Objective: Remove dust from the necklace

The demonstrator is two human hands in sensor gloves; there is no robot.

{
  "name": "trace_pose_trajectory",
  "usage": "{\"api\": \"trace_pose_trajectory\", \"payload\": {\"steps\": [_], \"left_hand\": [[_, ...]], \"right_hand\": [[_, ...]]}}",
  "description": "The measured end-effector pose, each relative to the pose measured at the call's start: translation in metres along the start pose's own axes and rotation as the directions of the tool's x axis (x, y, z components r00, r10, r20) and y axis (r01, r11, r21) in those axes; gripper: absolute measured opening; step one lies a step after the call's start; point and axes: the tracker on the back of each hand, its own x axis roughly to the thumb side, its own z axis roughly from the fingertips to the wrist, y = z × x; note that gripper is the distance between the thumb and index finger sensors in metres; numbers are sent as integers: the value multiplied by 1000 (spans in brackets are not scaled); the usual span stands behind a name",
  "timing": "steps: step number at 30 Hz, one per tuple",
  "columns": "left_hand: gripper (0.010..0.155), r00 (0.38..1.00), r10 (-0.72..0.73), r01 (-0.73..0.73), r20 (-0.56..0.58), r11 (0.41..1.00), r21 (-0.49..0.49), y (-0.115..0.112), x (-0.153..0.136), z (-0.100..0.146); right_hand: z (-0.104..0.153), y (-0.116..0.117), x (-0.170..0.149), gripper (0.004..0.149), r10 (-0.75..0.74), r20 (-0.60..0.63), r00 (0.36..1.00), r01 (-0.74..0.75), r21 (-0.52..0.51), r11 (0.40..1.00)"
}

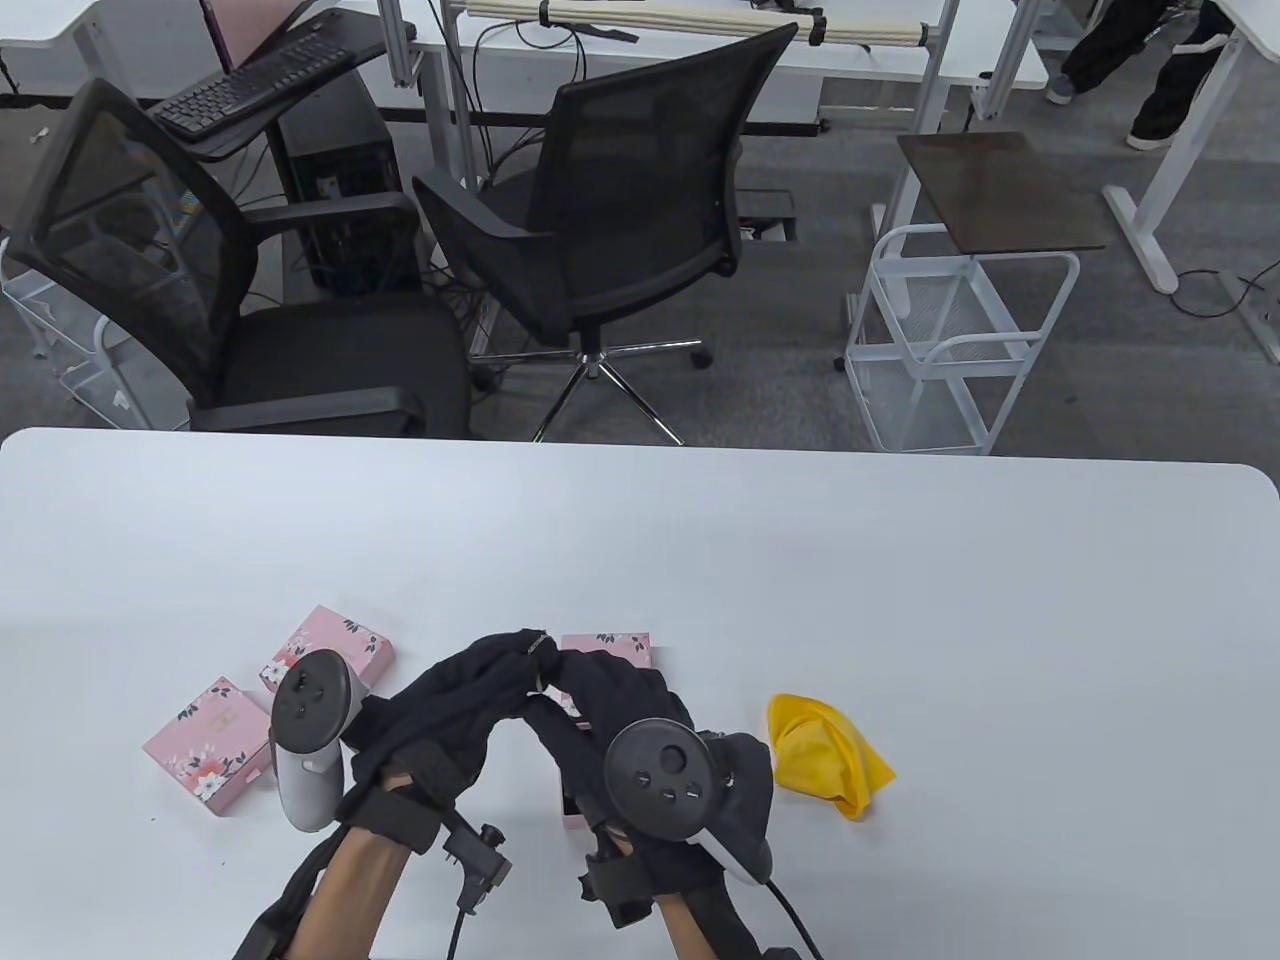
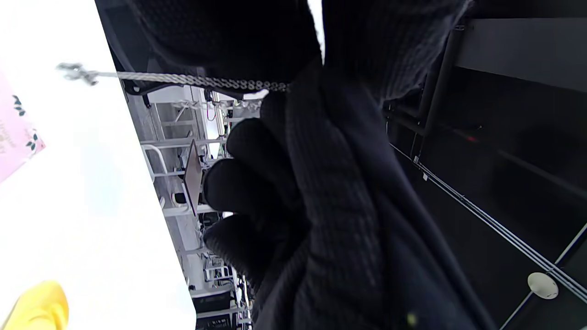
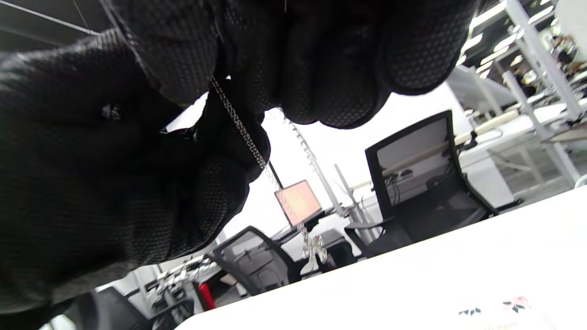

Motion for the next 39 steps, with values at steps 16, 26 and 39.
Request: {"api": "trace_pose_trajectory", "payload": {"steps": [16, 26, 39], "left_hand": [[41, 983, 160, -158, -87, 987, 29, 2, -19, -4], [41, 993, 108, -99, -43, 981, 164, 24, -13, 0], [42, 999, -38, 28, 31, 964, 263, 44, 4, 8]], "right_hand": [[2, 21, 12, 34, 128, 50, 991, -127, -18, 992], [5, 33, 23, 34, 112, 103, 988, -123, 99, 987], [6, 52, 29, 34, 100, 147, 984, -126, 183, 975]]}}
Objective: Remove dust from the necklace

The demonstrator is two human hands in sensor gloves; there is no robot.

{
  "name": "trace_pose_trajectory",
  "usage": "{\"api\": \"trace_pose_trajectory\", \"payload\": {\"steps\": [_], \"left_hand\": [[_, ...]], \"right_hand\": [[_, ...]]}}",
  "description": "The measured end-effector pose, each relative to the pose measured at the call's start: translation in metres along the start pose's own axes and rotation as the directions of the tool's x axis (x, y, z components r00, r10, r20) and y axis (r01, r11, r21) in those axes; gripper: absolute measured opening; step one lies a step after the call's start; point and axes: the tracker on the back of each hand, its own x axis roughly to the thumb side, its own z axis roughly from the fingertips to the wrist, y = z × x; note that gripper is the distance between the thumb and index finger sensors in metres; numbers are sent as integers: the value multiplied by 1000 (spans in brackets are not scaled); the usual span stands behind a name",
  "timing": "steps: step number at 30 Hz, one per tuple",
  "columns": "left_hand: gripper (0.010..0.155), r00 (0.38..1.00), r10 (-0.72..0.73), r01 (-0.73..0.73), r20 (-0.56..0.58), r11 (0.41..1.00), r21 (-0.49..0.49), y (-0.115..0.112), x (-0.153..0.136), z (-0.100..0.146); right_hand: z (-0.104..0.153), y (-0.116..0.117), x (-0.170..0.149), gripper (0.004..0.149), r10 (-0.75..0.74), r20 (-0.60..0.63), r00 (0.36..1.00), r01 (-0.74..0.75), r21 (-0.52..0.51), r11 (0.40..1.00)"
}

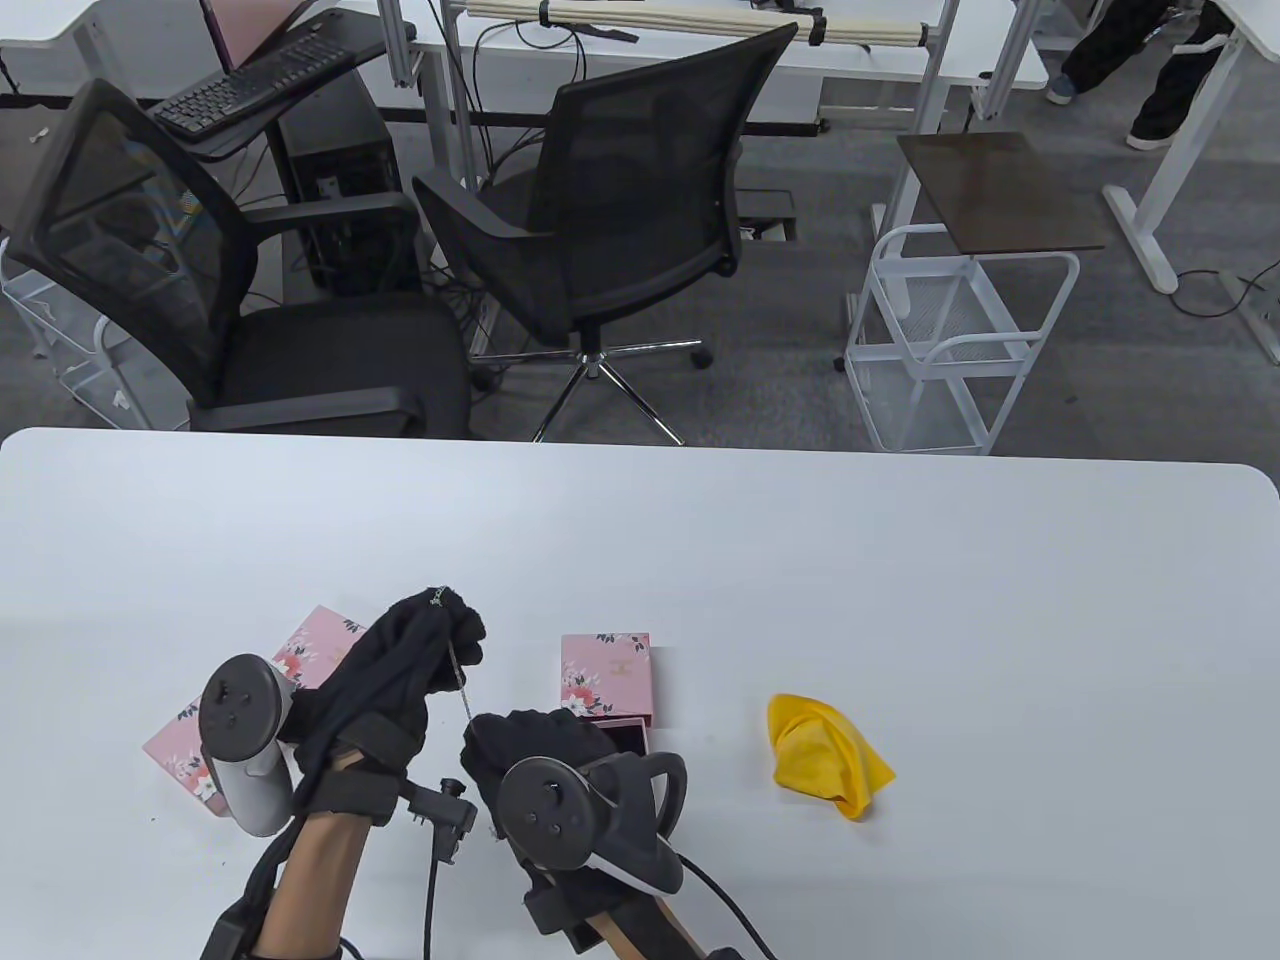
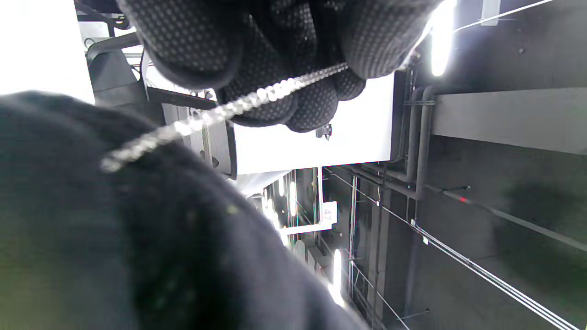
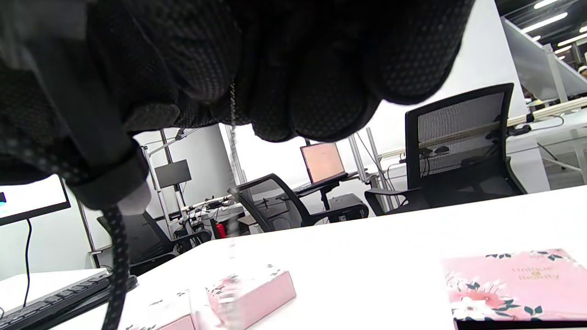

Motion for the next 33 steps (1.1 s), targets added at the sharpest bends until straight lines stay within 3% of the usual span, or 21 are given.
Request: {"api": "trace_pose_trajectory", "payload": {"steps": [10, 33], "left_hand": [[44, 993, 114, -114, 20, 993, -16, 4, 0, -1], [38, 995, 21, -36, 96, 988, 149, 21, 11, 6]], "right_hand": [[0, 3, 1, 34, -3, 7, 1000, 3, 14, 1000], [-1, 10, 1, 34, 4, 4, 1000, -4, 29, 1000]]}}
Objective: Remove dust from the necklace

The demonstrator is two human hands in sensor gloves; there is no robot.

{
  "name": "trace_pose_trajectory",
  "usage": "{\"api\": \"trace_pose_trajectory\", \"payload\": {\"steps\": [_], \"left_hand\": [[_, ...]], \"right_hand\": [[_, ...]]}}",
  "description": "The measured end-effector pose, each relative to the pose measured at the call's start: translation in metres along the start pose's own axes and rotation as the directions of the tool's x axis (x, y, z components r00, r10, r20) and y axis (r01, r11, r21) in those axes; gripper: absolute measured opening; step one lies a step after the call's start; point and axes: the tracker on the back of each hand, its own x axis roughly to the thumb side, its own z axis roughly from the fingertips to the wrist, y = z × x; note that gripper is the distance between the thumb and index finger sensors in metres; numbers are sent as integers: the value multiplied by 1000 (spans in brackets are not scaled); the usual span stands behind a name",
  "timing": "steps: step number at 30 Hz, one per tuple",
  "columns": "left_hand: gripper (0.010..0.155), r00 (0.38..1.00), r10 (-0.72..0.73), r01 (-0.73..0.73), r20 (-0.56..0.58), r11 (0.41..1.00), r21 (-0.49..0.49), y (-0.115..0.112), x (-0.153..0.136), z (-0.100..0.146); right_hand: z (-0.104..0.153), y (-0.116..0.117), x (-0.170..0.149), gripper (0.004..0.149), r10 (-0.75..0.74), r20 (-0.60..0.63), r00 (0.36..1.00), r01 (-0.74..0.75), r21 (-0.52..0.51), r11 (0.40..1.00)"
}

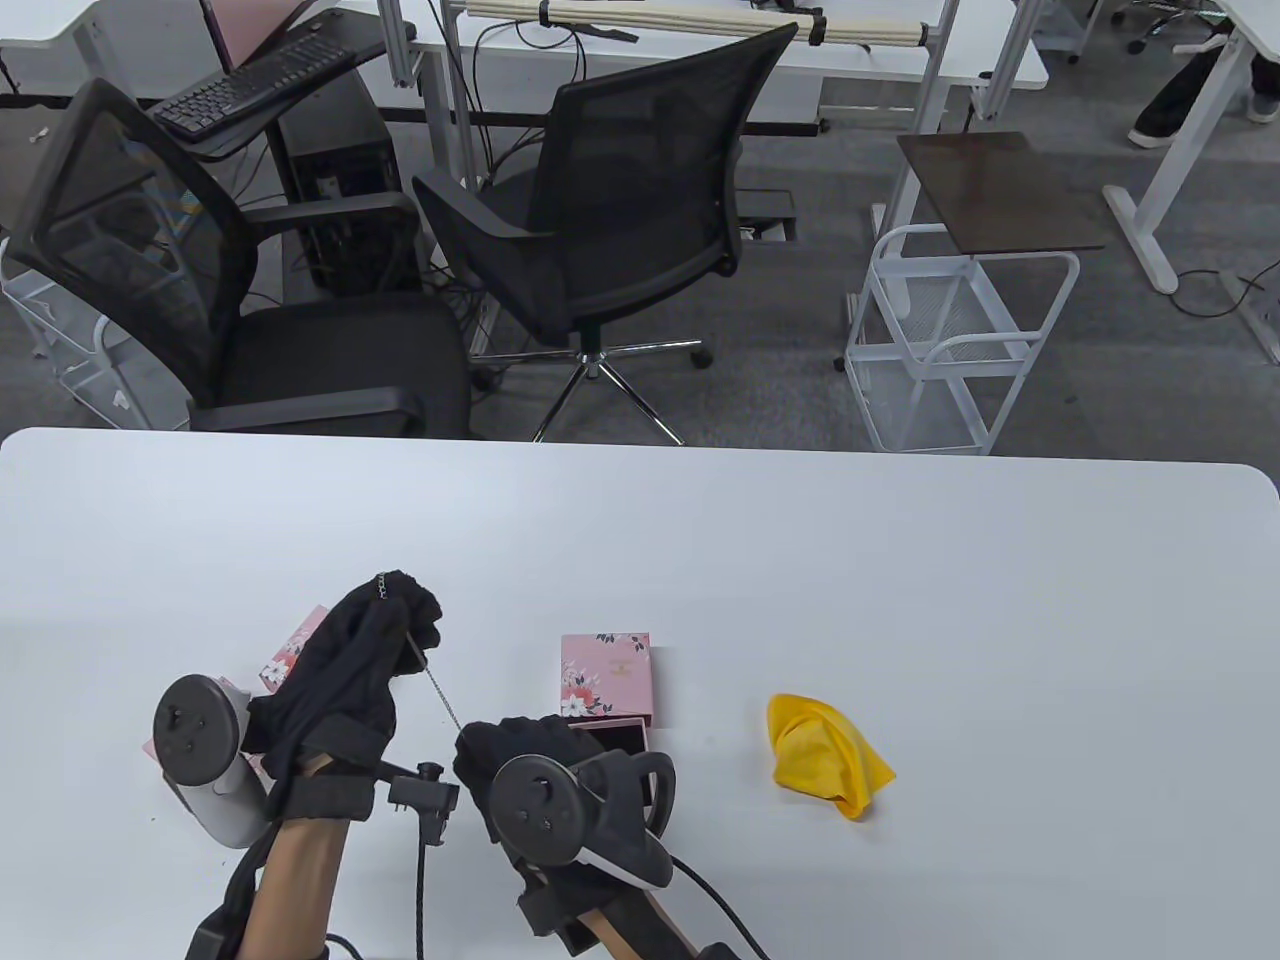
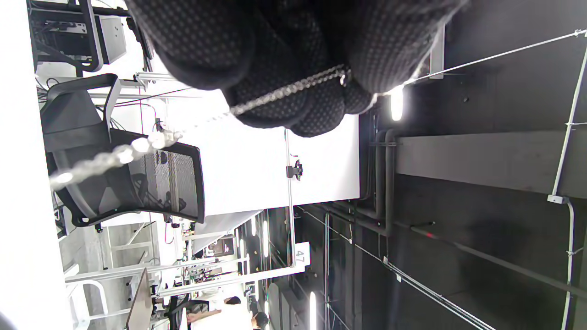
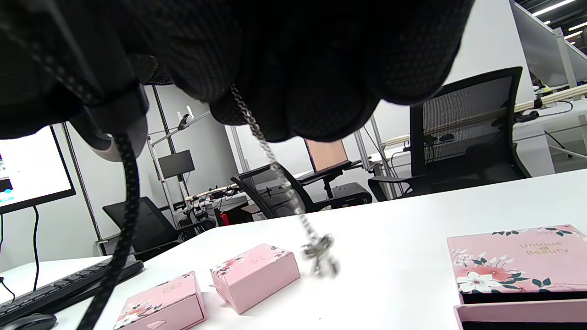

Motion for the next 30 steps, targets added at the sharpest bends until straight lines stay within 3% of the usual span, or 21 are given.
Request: {"api": "trace_pose_trajectory", "payload": {"steps": [30], "left_hand": [[36, 989, -143, 140, 36, 988, 69, 8, 3, 1]], "right_hand": [[-9, 32, -15, 34, 29, -50, 998, -23, 119, 993]]}}
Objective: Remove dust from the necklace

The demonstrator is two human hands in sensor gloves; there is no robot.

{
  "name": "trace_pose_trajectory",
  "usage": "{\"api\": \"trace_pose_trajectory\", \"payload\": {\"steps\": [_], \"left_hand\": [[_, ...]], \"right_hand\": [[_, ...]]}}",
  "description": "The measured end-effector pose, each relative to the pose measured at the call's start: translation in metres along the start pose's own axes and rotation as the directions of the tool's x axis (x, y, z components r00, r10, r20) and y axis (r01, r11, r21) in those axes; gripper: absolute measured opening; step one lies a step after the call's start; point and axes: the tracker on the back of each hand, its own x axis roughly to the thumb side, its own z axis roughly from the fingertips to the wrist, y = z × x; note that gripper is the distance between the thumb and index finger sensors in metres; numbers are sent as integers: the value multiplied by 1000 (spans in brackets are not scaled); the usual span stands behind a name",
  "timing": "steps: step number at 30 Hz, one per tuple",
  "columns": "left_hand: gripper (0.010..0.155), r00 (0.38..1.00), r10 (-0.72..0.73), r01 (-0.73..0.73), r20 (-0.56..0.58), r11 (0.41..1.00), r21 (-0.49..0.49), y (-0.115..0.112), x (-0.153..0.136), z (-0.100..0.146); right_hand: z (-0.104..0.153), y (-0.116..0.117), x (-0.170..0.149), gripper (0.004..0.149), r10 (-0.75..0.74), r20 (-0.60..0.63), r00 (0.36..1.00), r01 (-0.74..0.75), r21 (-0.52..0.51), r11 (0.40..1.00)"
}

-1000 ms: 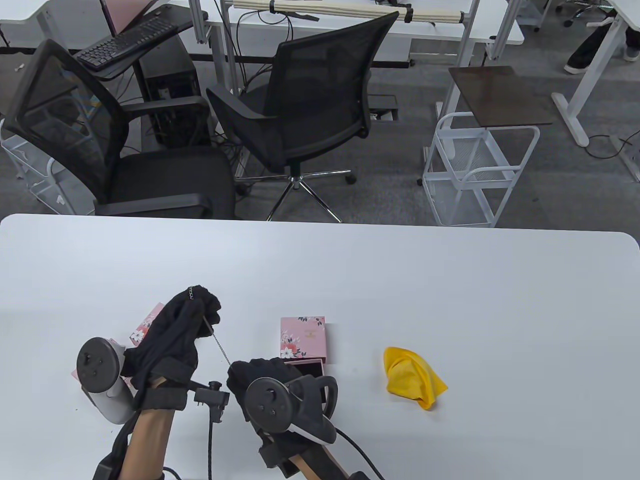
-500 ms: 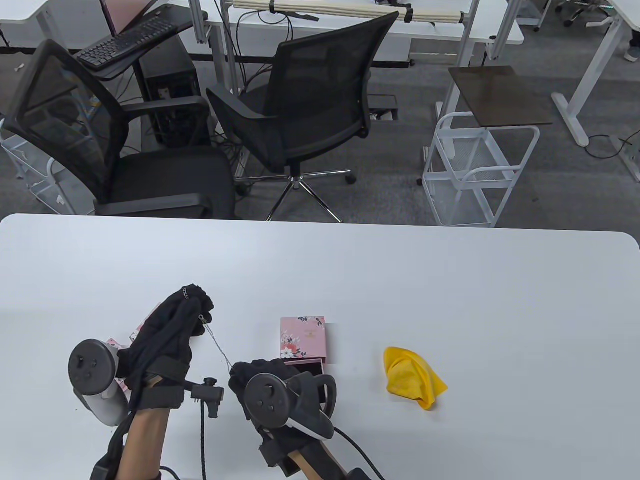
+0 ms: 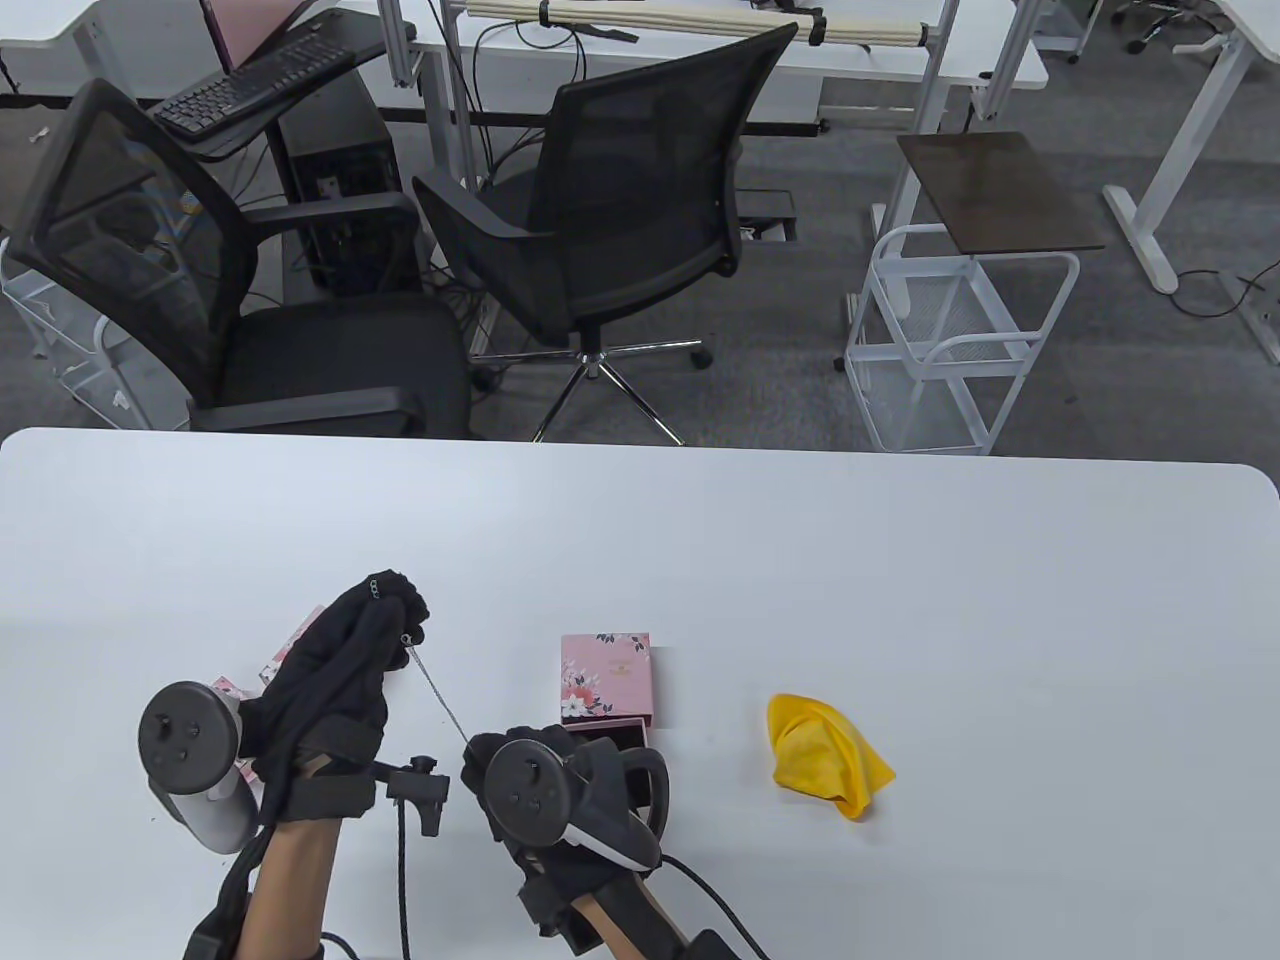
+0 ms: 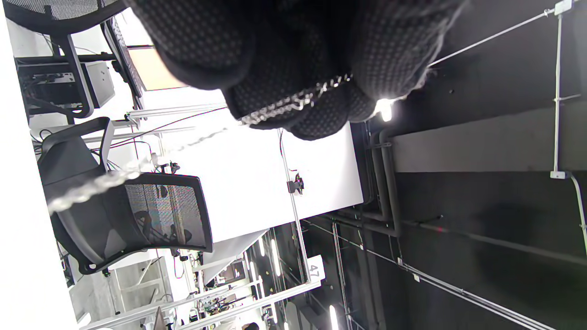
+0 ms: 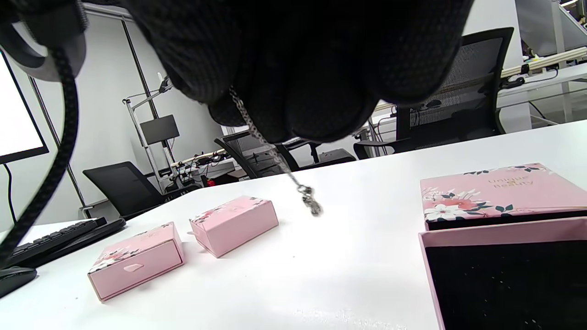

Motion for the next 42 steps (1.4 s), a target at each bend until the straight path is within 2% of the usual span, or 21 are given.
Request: {"api": "trace_pose_trajectory", "payload": {"steps": [8, 14, 18, 23, 27, 30, 31, 33, 34, 40, 42], "left_hand": [[36, 1000, -8, 8, 2, 1000, 17, 0, 0, 0], [36, 997, -55, 59, 50, 996, -68, -8, 11, 3], [37, 990, -106, 118, 97, 984, -133, -18, 20, 6], [37, 980, -155, 175, 122, 969, -173, -27, 22, 8], [37, 982, -151, 170, 109, 967, -191, -28, 19, 7], [37, 984, -140, 160, 109, 967, -199, -28, 21, 8], [37, 983, -141, 163, 119, 966, -202, -28, 24, 9], [37, 981, -141, 165, 131, 966, -199, -30, 27, 11], [37, 980, -141, 167, 137, 965, -204, -32, 28, 12], [37, 980, -140, 169, 142, 961, -219, -37, 28, 14], [37, 980, -139, 168, 143, 960, -222, -38, 28, 14]], "right_hand": [[-1, 1, -2, 34, -3, 0, 1000, 3, 20, 1000], [-4, 6, -7, 37, 21, -14, 1000, -20, 96, 995], [-7, 4, -21, 46, 10, -59, 998, -2, 134, 991], [-3, -22, -56, 50, 10, -155, 988, -1, 58, 998], [10, -56, -112, 48, 81, -285, 955, -80, 16, 997], [22, -69, -152, 46, 151, -359, 921, -152, 25, 988], [30, -71, -175, 45, 206, -381, 901, -197, 63, 978], [37, -70, -195, 44, 300, -408, 862, -258, 157, 953], [43, -65, -210, 44, 370, -412, 833, -295, 235, 926], [48, -35, -243, 41, 449, -438, 779, -288, 387, 876], [44, -22, -249, 43, 467, -413, 782, -283, 433, 856]]}}
